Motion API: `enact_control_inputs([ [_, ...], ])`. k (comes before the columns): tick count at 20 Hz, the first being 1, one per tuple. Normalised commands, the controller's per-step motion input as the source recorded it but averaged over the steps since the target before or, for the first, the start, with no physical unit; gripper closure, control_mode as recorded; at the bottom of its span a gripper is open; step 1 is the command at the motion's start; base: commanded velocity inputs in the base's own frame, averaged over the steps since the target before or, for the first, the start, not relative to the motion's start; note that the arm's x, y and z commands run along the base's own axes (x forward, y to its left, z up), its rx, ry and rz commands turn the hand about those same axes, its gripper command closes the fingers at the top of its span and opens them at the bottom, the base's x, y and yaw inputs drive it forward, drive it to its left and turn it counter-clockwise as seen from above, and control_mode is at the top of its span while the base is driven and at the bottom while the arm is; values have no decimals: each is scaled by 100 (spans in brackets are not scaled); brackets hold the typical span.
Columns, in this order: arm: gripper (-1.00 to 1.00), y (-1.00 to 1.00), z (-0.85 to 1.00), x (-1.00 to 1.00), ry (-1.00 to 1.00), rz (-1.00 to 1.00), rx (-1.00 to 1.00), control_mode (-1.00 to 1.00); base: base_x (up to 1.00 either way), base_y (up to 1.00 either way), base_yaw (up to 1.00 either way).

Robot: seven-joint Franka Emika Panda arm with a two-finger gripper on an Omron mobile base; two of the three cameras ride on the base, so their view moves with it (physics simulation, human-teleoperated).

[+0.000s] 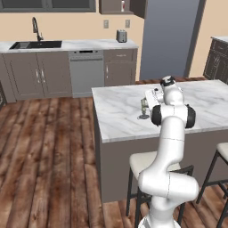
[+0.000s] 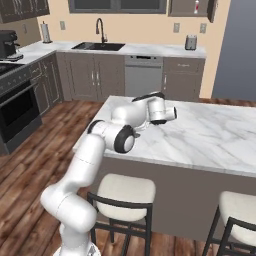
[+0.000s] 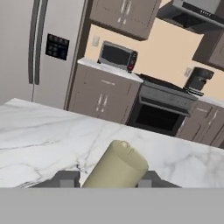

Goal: Get the candle and the liquor from the cabinet and move them to the dining counter.

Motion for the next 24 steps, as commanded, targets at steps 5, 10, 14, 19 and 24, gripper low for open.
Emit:
enact_control_inputs([
  [5,100,11,-56,0,-2,0,0,-100,0,0,0],
  [10,100,1,-44,0,0,0,0,-100,0,0,0],
  [14,100,0,-5,0,0,0,4,-100,0,0,0],
  [19,100,0,0,-1,0,0,2,-100,0,0,0],
  [24,100,-4,0,-8,-3,0,2,-100,0,0,0],
])
